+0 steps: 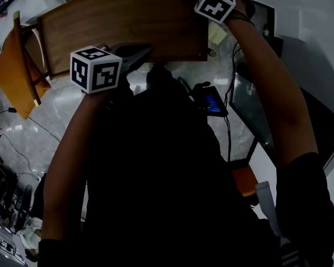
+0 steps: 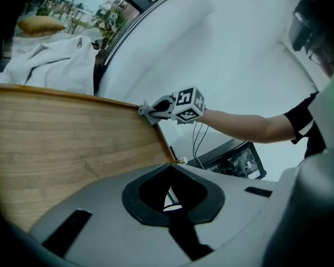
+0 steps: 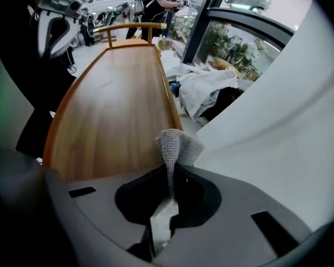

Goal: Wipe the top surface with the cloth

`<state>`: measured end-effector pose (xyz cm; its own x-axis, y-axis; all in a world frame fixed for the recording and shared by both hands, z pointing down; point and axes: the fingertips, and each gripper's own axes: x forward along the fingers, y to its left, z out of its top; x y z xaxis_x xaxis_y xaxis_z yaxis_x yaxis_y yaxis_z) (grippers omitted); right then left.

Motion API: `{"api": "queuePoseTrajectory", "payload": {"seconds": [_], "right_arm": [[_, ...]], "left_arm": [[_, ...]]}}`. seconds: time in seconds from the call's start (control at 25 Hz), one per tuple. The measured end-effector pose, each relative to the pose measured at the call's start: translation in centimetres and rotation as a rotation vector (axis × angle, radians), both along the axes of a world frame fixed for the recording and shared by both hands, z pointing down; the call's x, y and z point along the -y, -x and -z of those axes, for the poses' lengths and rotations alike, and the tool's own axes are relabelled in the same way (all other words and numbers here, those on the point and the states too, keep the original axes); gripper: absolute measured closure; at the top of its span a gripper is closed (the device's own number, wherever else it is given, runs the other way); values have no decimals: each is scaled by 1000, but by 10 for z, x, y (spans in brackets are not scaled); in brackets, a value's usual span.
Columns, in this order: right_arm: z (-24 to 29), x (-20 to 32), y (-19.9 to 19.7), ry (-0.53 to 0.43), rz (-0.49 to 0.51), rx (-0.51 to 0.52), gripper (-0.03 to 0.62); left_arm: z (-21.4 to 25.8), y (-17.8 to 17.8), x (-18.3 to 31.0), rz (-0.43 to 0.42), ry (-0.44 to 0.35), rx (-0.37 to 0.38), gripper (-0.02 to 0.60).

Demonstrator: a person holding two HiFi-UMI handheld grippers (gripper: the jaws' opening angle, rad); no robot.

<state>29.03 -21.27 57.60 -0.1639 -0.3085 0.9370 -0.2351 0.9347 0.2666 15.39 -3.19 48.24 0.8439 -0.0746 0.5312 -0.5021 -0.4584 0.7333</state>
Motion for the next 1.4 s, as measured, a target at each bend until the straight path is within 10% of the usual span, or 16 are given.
{"api": "queuePoseTrajectory", "payload": {"seconds": [1.0,1.4], "right_arm": [[-22,-46,2,59,71,-103,559],[-28,-160,11,313,126,-51,559]], "left_arm": [[-5,1,-8,-8,2,-2,569],[-3,-3,-5,-26,-6,-44,569]]}}
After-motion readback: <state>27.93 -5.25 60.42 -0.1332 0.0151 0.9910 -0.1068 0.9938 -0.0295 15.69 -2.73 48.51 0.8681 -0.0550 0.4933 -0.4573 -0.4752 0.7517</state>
